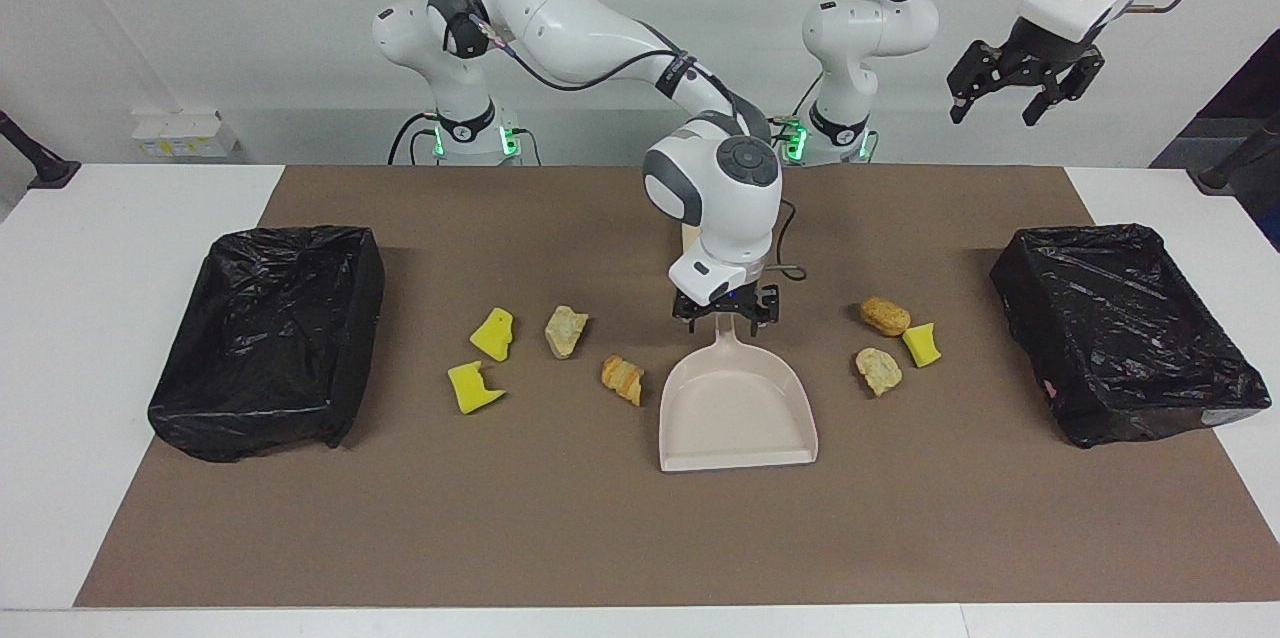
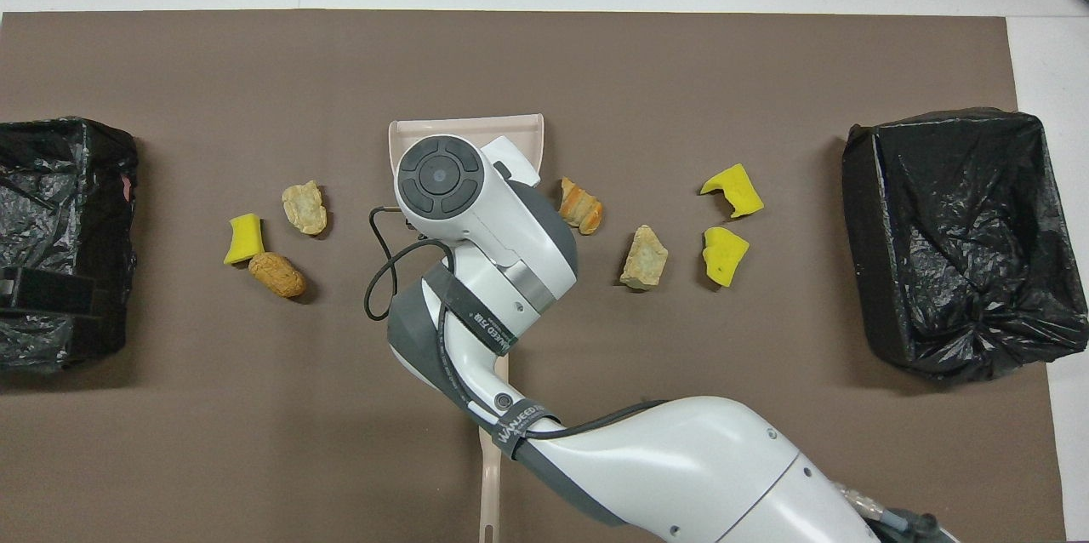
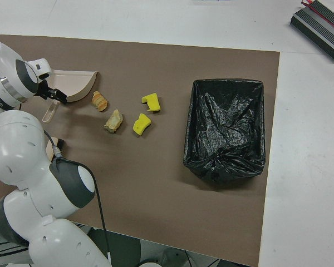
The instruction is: Sweep and dump trash in bin
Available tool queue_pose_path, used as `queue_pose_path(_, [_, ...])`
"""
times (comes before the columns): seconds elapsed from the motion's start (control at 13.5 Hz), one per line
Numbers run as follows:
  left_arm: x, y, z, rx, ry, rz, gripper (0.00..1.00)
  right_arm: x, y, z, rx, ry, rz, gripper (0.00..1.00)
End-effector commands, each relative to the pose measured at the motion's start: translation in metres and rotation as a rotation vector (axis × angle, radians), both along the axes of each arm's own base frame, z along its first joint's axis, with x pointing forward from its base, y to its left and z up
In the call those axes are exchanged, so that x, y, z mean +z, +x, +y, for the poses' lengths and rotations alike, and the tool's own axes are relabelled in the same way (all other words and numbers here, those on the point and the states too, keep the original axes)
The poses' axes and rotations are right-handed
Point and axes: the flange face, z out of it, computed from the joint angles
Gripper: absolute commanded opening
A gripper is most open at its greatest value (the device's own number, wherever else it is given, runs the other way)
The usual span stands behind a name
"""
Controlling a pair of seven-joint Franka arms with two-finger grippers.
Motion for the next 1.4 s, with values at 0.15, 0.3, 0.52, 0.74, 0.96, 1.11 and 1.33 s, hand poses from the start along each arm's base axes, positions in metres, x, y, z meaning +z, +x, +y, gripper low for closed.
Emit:
queue_pose_path(0.15, [0.0,-0.009,-0.001,-0.008,-0.009,0.002,1.0,-0.005,-0.011,0.002,0.008,-0.015,-0.008,0.67])
queue_pose_path(0.3, [0.0,-0.009,-0.001,-0.008,-0.009,0.002,1.0,-0.004,-0.013,0.002,0.017,-0.014,-0.003,0.55])
queue_pose_path(0.52, [0.0,-0.009,-0.001,-0.01,-0.009,0.002,1.0,-0.006,-0.016,0.002,0.023,-0.015,0.003,0.06])
queue_pose_path(0.74, [-0.001,-0.011,-0.001,-0.011,-0.008,0.002,1.0,-0.005,-0.014,0.001,0.036,-0.011,-0.008,0.0])
queue_pose_path(0.96, [-0.011,-0.028,-0.011,-0.04,-0.005,0.014,1.0,0.0,-0.005,-0.01,0.082,-0.016,-0.02,0.0])
queue_pose_path(1.11, [-0.018,-0.043,-0.016,-0.054,-0.003,0.024,1.0,0.021,0.012,-0.036,0.153,-0.014,-0.037,0.0])
queue_pose_path(1.33, [-0.032,-0.063,-0.03,-0.082,-0.025,0.039,1.0,0.026,0.021,-0.052,0.314,-0.03,-0.044,0.0])
